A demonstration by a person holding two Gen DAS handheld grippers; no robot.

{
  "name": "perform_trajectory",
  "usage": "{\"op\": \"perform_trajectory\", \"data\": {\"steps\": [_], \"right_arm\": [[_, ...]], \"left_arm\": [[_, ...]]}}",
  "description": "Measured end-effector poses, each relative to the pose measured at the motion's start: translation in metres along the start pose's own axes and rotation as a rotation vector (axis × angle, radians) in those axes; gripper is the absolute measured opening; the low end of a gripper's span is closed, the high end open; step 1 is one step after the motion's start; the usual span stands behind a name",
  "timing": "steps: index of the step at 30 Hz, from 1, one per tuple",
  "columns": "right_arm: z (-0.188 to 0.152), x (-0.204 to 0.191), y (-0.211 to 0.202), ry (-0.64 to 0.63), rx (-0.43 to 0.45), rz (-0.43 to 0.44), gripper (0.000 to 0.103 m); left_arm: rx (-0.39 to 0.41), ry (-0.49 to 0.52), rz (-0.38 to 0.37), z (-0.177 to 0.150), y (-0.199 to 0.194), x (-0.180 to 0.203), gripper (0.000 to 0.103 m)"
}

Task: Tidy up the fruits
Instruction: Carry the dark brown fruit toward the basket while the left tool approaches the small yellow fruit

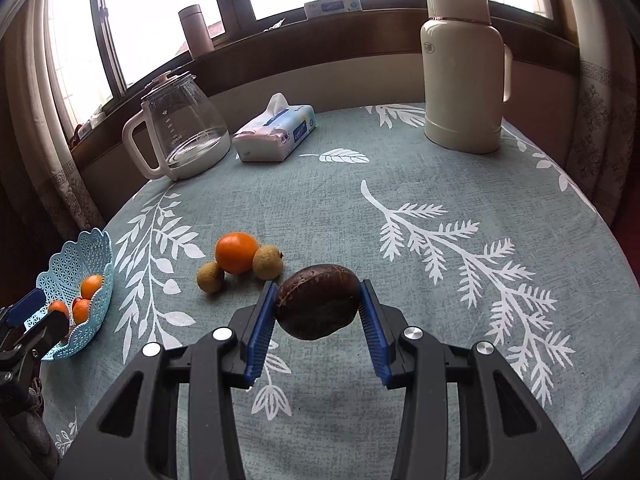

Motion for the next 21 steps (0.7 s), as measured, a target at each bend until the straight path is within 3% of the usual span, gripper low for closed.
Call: {"op": "perform_trajectory", "data": {"steps": [12, 19, 21], "right_arm": [[-0.001, 0.014, -0.001, 0.061, 0.021, 0.039, 0.042], [-0.003, 0.015, 0.000, 0.081, 0.018, 0.067, 0.042], [-0.004, 0.015, 0.000, 0.084, 0.017, 0.073, 0.042]], "left_arm": [[-0.039, 0.075, -0.046, 0.016, 0.041, 0.048, 0.099], [-0.108, 0.115, -0.088, 0.014, 0.075, 0.069, 0.080], [-0.122, 0.119, -0.100, 0.013, 0.083, 0.074, 0.079]]}}
Point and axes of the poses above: each gripper's, at about its wrist camera, not at the fingertips, and y roughly the way its jaws point, x to its right, z to its top, the point moved 3 cm from there along y, roughly the way its jaws point, and after that the axes turned 8 degrees about z, right-handed, at the moved point
